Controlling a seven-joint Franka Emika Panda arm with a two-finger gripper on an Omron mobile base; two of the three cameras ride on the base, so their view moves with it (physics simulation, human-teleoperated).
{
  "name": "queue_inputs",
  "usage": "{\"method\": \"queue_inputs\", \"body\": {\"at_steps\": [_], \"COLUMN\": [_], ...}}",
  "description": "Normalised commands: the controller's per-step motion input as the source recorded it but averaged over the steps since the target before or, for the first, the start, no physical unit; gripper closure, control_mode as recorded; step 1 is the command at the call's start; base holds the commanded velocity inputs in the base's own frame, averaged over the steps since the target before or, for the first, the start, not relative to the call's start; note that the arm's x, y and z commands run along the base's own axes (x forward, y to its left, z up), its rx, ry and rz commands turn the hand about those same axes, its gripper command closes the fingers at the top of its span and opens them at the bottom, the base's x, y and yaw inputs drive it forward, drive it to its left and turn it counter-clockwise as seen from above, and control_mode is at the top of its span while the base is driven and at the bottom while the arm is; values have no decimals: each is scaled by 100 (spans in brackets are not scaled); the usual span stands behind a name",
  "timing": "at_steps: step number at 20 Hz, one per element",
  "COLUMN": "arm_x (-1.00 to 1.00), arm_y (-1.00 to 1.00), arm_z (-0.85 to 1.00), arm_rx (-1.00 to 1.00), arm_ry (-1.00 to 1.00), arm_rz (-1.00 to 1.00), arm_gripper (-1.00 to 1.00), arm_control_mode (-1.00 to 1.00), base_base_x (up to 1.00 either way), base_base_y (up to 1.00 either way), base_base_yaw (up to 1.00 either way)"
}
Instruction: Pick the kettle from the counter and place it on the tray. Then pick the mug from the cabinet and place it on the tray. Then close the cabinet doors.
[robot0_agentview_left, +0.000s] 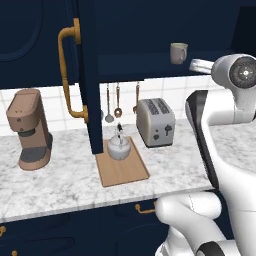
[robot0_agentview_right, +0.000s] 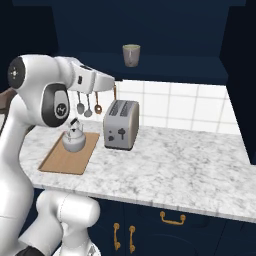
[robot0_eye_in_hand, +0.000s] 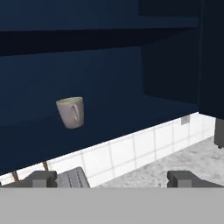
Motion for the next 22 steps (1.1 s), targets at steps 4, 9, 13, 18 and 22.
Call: {"method": "queue_inputs", "body": {"at_steps": [4, 9, 13, 18, 22], "arm_x": [25, 11, 27, 35, 18], "arm_y": [9, 6, -2, -5, 0], "arm_z": [20, 0, 0, 0, 0], "arm_rx": [0, -1, 0, 0, 0], "arm_ry": [-3, 0, -3, 0, -1], "arm_rz": [4, 0, 16, 17, 5], "arm_gripper": [-100, -100, -100, -100, -100], "arm_control_mode": [-100, -100, -100, -100, -100], "base_base_x": [0, 0, 0, 0, 0], "base_base_y": [0, 0, 0, 0, 0], "base_base_yaw": [0, 0, 0, 0, 0]}}
